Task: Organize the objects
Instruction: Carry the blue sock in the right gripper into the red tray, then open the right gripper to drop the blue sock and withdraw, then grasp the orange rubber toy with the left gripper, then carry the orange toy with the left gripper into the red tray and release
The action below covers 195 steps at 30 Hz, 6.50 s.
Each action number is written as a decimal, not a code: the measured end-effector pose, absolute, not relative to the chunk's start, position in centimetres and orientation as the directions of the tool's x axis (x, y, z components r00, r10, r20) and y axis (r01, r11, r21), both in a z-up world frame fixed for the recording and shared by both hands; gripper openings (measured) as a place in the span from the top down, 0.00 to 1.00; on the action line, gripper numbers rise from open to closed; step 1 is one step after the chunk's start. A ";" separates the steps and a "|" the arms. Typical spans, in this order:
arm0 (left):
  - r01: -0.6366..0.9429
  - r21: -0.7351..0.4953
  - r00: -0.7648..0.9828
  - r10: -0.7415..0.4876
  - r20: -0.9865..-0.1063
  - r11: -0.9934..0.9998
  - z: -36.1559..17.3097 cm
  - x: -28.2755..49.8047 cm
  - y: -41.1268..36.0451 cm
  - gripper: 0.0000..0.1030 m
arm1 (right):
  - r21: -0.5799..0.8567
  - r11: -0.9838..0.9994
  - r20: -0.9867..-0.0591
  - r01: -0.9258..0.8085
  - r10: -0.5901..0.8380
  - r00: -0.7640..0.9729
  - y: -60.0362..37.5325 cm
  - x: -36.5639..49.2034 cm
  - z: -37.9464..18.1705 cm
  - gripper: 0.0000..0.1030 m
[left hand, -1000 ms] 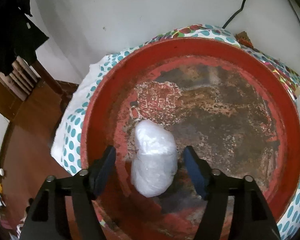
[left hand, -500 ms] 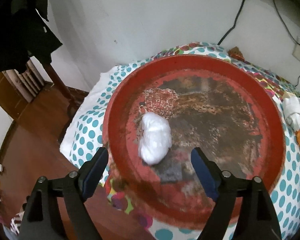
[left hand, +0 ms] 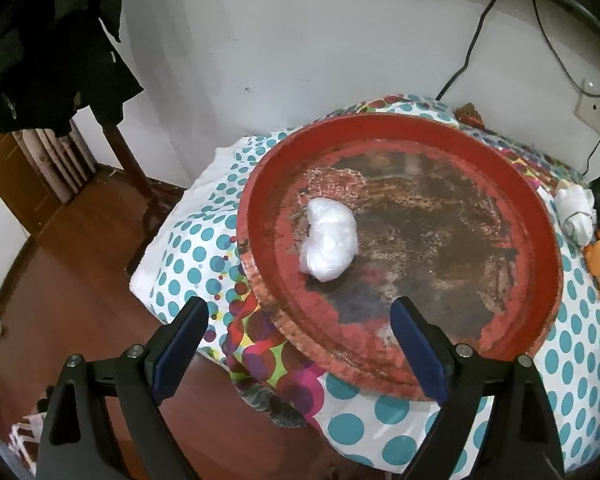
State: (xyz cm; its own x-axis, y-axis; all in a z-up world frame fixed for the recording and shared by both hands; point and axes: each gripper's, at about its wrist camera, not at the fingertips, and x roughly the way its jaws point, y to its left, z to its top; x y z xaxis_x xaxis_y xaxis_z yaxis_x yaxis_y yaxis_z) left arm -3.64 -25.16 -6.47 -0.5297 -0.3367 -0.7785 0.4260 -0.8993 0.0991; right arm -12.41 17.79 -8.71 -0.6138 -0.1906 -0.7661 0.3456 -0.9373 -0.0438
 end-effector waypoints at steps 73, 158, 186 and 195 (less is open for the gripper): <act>0.516 0.009 -0.533 -0.329 -0.780 -0.857 -6.6 -1.8 -30.9 0.02 | 0.067 -0.824 -0.771 0.562 -0.400 -0.495 -7.7 -12.0 -5.7 0.41; -0.029 -0.106 -0.365 0.109 -0.924 -0.994 -10.3 -22.5 5.4 0.58 | 0.029 -0.931 -0.706 0.363 -0.276 -0.652 25.4 -18.9 -10.1 0.49; -0.098 -0.019 -0.451 0.061 -0.890 -0.995 -5.9 -18.6 4.4 0.60 | 0.049 -0.949 -0.705 0.313 -0.254 -0.662 26.2 -19.2 -10.0 0.49; -0.023 0.013 -0.487 0.000 -0.873 -1.000 -3.6 -18.1 -0.5 0.59 | 0.042 -0.953 -0.704 0.299 -0.241 -0.668 26.3 -19.2 -9.9 0.49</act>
